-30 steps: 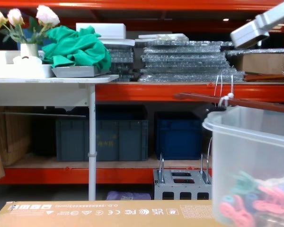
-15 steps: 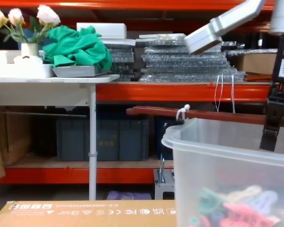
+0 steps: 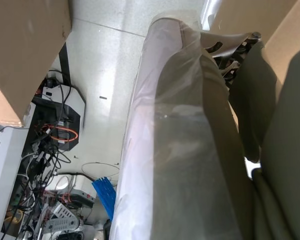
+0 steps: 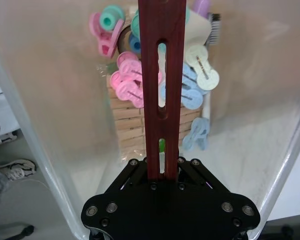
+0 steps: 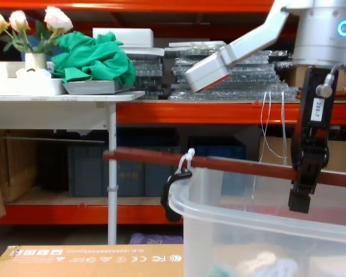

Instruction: Use one hand to grasp the basket and place it at the designated location.

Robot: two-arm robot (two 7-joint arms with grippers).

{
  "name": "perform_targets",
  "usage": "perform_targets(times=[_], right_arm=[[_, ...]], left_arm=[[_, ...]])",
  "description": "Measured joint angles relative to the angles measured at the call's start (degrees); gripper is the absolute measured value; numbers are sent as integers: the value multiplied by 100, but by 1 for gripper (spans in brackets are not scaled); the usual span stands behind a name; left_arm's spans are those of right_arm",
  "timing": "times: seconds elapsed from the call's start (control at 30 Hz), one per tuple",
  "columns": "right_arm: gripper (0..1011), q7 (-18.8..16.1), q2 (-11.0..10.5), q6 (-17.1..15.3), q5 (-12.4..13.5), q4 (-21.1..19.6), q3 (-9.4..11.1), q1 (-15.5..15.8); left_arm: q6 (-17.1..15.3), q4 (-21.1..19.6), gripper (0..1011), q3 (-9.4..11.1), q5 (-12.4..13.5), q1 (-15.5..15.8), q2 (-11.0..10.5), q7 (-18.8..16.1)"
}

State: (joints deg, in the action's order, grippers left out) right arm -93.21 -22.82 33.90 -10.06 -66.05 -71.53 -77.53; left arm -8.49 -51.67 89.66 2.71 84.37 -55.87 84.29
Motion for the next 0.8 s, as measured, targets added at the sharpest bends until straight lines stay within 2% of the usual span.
perform_targets(times=[0.37,0.5,0.8], right_arm=[[98,118,190,480,9,105,-255,26],[98,137,225,552,28,109,-316,7],[98,138,292,703,90,-191,-422,-119]], left_arm=[[0,1,0,0,0,0,0,0],[0,2,0,0,0,0,0,0],[0,1,0,0,0,0,0,0]])
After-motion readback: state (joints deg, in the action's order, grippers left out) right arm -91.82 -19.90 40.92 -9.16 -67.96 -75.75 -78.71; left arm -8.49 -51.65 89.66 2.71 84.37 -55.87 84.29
